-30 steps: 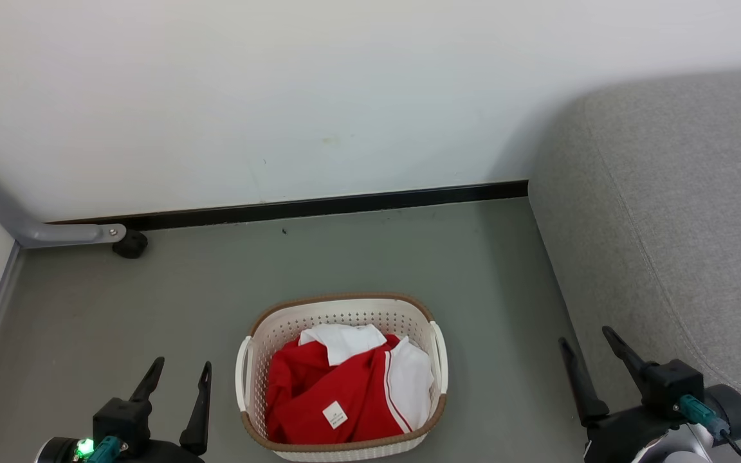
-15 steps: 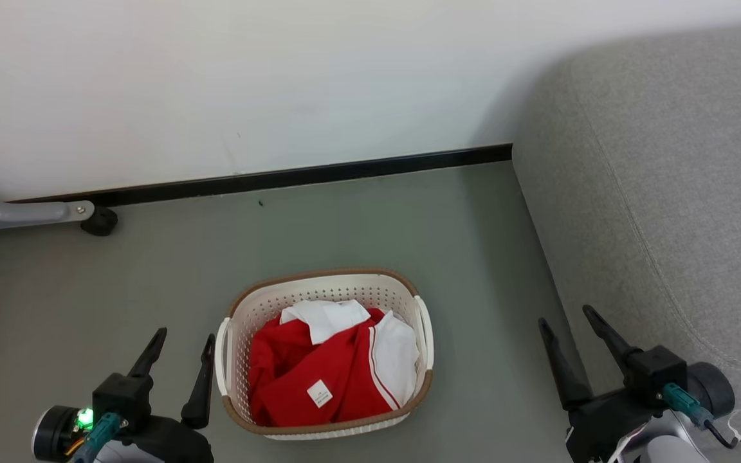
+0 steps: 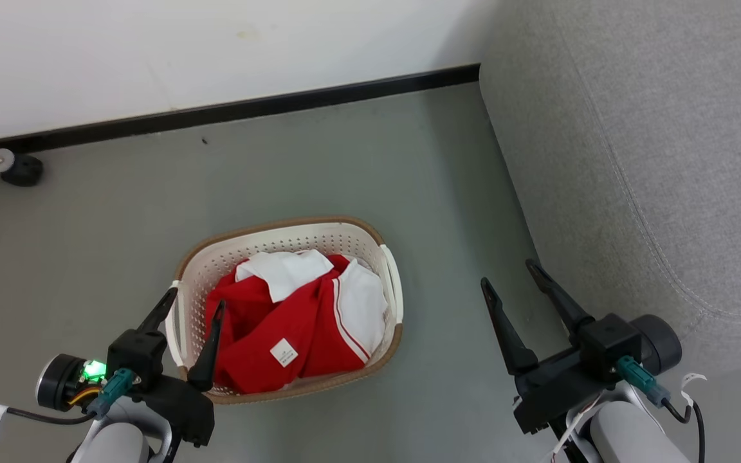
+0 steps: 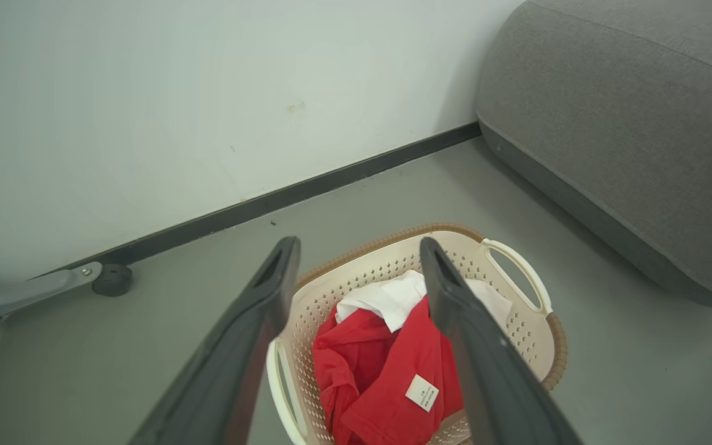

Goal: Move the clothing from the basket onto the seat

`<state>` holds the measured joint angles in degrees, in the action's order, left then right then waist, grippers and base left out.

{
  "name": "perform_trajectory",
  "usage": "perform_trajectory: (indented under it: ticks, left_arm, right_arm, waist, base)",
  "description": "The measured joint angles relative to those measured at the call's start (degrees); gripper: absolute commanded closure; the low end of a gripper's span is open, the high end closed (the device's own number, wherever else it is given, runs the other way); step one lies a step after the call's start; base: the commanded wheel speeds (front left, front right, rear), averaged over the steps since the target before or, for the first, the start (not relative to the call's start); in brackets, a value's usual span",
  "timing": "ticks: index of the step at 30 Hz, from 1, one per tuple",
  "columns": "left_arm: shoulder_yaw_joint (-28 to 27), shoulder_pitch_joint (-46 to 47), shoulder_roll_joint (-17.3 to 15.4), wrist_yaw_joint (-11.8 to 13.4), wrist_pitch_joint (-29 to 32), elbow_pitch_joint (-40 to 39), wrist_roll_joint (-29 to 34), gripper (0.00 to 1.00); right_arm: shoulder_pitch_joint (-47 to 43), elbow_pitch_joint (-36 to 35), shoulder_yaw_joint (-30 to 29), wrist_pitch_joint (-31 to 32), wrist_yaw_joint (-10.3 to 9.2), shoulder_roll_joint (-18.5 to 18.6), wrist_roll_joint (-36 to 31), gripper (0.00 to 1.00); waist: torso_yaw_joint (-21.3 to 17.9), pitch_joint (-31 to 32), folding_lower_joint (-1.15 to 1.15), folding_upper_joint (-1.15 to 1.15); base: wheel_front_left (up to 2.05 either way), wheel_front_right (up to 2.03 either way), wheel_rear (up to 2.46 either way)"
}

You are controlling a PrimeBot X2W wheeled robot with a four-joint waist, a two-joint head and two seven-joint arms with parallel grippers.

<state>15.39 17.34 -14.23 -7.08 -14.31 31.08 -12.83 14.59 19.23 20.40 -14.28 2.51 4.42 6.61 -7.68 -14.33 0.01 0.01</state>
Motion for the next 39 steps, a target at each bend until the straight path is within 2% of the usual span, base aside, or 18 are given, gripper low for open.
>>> perform_trajectory:
  ticks: [17, 28, 39]
  left_arm:
    - [2.20, 11.06, -3.45, -0.08, 5.23, 7.37, 2.48, 0.00]
    - [2.19, 13.77, -3.69, -0.08, 8.75, 11.54, 1.70, 0.00]
    - [1.56, 18.01, -3.88, -0.48, 11.14, 14.25, 0.11, 0.00]
  right_arm:
    - [4.62, -2.37, 3.93, 0.00, -0.11, -1.04, -0.10, 0.00]
    - [6.33, -2.67, 5.34, -0.01, -1.26, -1.27, -0.07, 0.00]
    - [8.50, -5.03, 8.36, -0.01, -3.10, -1.35, 1.56, 0.00]
  waist:
    - [-6.76, -13.44, 0.01, 0.00]
    - [-10.93, -20.48, 0.00, 0.01]
    - [-12.29, -25.85, 0.00, 0.00]
  base:
    - [0.00, 0.00, 0.00]
    - [0.00, 0.00, 0.00]
    - [0.00, 0.00, 0.00]
